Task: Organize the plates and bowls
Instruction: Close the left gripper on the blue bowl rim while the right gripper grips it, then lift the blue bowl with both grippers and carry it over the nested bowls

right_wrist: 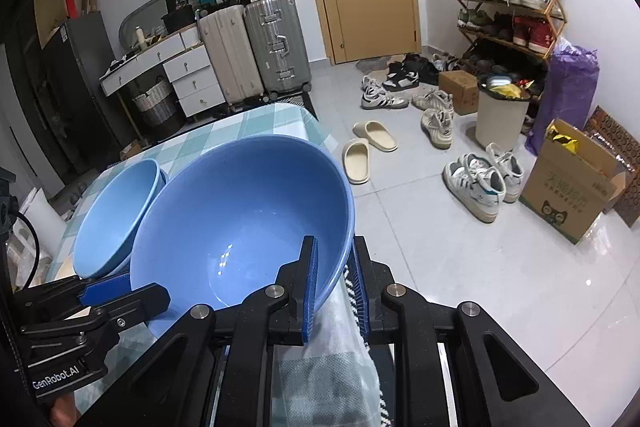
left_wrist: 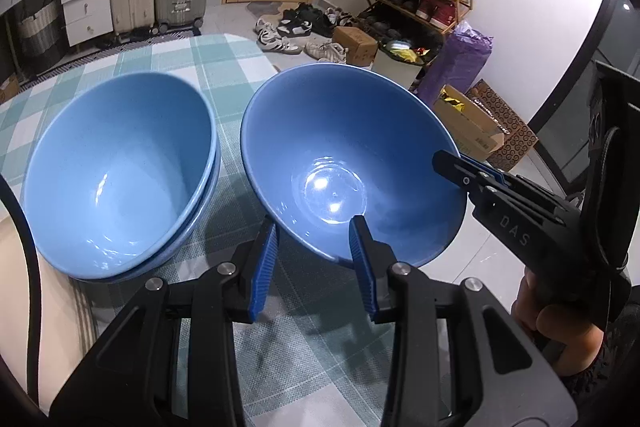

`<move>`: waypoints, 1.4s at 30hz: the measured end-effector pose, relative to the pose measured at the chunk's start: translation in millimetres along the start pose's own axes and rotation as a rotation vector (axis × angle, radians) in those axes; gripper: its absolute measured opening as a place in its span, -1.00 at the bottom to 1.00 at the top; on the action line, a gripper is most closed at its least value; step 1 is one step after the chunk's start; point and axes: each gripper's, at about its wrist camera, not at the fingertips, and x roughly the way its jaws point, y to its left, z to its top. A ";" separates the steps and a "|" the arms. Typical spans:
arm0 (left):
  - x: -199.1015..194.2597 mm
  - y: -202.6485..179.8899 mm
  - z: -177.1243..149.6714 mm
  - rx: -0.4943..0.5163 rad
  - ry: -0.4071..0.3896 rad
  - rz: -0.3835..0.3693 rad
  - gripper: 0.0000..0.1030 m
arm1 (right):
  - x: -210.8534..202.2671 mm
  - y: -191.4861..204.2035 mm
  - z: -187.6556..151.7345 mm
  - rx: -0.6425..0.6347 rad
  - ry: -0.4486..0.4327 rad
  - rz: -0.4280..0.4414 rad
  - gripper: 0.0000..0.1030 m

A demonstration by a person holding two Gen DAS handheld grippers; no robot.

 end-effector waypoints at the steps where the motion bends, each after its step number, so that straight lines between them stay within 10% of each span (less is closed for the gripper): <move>1: -3.3 -1.8 -0.4 0.002 -0.002 -0.004 -0.36 | -3.9 0.9 0.9 -0.001 -0.006 -0.006 -0.65; 42: -135.4 5.0 5.2 -0.025 -0.156 -0.056 -0.36 | -94.3 66.2 32.4 -0.063 -0.160 -0.030 -0.65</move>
